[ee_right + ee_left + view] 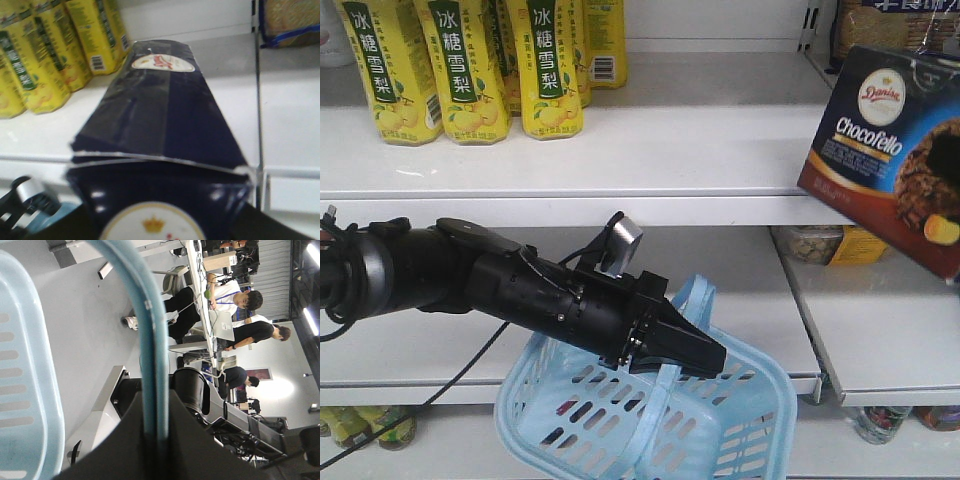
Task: Left arm holds basket, right arm returns cookies
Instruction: 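Lift the cookie box out of the basket up to the upper shelf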
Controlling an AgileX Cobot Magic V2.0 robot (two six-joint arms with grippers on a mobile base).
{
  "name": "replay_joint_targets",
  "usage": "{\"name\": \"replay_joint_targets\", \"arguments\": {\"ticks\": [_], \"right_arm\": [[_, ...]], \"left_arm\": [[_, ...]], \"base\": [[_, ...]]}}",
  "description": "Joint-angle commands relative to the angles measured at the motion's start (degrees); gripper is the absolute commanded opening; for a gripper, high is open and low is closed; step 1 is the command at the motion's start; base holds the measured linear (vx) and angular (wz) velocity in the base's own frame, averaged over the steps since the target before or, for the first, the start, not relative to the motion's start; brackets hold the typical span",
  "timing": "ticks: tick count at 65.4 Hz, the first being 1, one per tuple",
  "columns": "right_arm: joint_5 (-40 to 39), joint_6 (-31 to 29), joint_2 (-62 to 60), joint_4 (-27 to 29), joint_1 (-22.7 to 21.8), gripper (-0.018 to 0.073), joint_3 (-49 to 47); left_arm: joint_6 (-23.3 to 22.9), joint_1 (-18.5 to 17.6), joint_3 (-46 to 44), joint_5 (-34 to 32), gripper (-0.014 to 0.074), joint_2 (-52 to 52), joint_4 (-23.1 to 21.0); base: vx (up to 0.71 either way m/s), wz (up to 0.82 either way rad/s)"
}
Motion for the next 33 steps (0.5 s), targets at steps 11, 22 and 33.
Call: {"name": "replay_joint_targets", "arguments": {"ticks": [11,22,33], "right_arm": [[-18.3,-8.7,12.2,2.8,-0.3,0.0013,-7.5],[-17.5,-13.9,19.5,4.4,-0.3,0.0067,-13.0],[-14.5,-18.1,25.4,9.2,-0.3,0.0149,-17.8]], "left_arm": [[2.0,1.6,-2.7,-6.1,-0.0003,-3.0,-13.2],[2.0,1.6,-2.7,-6.1,-0.0003,-3.0,-13.2],[2.0,1.6,-2.7,-6.1,-0.0003,-3.0,-13.2]], "base": [[0.00,0.00],[0.00,0.00],[0.00,0.00]]}}
